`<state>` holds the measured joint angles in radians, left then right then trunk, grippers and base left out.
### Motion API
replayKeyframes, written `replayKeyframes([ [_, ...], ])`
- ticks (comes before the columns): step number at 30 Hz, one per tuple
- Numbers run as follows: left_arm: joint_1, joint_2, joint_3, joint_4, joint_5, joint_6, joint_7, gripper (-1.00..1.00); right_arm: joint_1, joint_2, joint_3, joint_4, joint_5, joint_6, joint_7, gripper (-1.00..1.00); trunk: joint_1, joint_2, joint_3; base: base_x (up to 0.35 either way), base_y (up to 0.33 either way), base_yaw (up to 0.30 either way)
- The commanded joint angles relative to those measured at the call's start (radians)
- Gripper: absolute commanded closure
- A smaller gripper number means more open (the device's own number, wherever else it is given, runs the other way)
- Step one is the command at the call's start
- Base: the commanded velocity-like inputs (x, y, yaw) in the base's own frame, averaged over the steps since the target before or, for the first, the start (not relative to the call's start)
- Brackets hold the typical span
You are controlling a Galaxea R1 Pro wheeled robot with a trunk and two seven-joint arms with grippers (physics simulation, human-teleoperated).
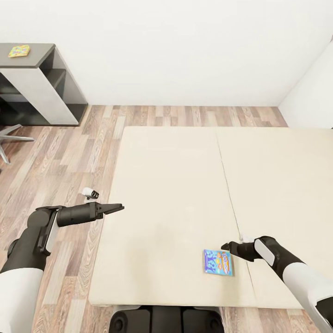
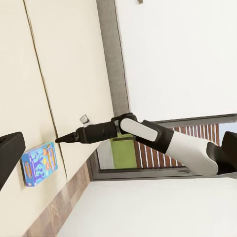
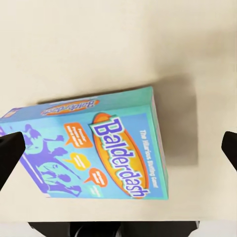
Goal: Put all the toys in the child's room - the three board games (two on the bed and one on the table), the two jigsaw puzzles on the table, and the tennis ball on the table - inside the toy box on the table in the child's room.
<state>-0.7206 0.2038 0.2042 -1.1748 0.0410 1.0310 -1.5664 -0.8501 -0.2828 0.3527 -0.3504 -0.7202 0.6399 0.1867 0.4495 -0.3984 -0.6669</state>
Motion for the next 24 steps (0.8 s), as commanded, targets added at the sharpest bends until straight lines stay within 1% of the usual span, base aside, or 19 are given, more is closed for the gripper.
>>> replayKeyframes([
  [1, 0.0, 0.0, 0.0, 0.0, -0.001, 0.011, -0.004, -1.0, 0.0, -0.001, 0.003, -0.001, 0.004, 0.003, 0.005, -1.0, 0.001, -0.002, -0.001, 0.0, 0.0, 0.0],
  [10, 0.0, 0.0, 0.0, 0.0, -0.001, 0.011, -0.004, -1.0, 0.0, 0.0, 0.004, -0.004, 0.004, 0.003, 0.005, -1.0, 0.001, -0.002, -0.003, 0.0, 0.0, 0.0],
  [24, 0.0, 0.0, 0.0, 0.0, -0.001, 0.011, -0.004, -1.0, -0.001, 0.002, 0.004, -0.005, 0.004, 0.001, 0.005, -1.0, 0.001, -0.002, -0.017, 0.0, 0.0, 0.0],
])
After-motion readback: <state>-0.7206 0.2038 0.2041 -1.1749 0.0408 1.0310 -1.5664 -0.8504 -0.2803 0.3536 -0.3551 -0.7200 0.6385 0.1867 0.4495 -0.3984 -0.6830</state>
